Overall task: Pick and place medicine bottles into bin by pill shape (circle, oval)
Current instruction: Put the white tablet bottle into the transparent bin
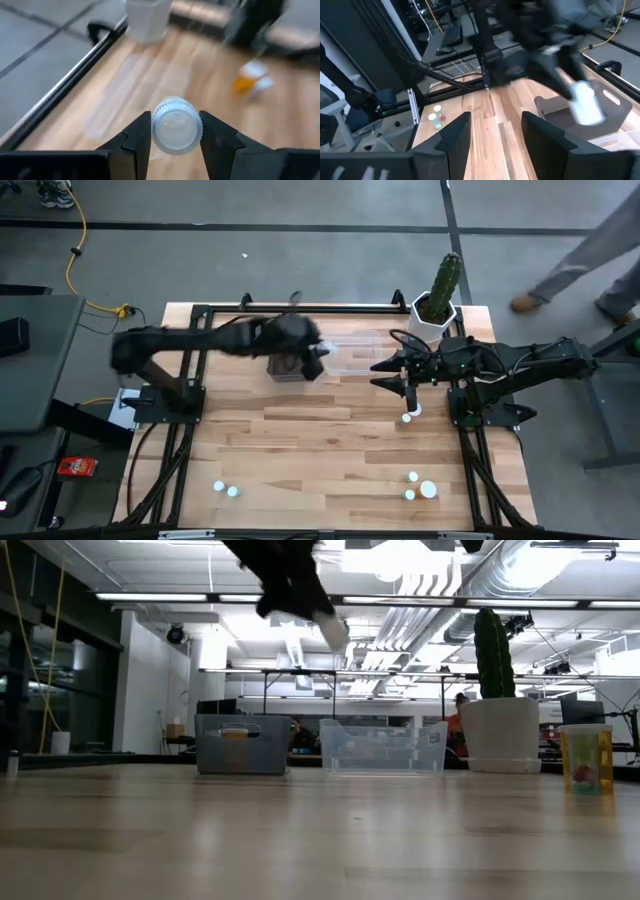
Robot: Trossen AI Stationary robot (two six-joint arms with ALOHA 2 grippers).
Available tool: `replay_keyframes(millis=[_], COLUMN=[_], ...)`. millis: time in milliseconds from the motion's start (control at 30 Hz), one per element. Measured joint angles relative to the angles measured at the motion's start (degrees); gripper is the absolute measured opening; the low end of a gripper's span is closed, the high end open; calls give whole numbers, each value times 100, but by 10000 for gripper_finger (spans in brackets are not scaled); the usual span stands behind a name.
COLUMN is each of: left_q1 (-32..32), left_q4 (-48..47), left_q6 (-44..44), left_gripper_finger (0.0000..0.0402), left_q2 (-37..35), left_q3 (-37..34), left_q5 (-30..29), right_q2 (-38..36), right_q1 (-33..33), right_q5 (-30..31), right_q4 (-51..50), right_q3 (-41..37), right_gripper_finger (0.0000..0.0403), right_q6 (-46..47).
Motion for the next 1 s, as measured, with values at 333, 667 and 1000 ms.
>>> replay_keyframes(millis=[333,667,1000], left_q1=[733,684,675], left_q4=[-1258,-1156,-1209], left_q6=[942,1118,1349], left_gripper_finger=[122,122,127], left_q2=[2295,2985,3025], left_q3=[1764,1837,1837], left_q5=[23,51,38], right_q2=[-2,0,0], right_q1=[0,0,-1], right_q5=[0,7,5], right_q4=[-43,-43,-40], right_q3=[0,0,0], right_gripper_finger=[170,170,170], right_q6=[-1,0,15])
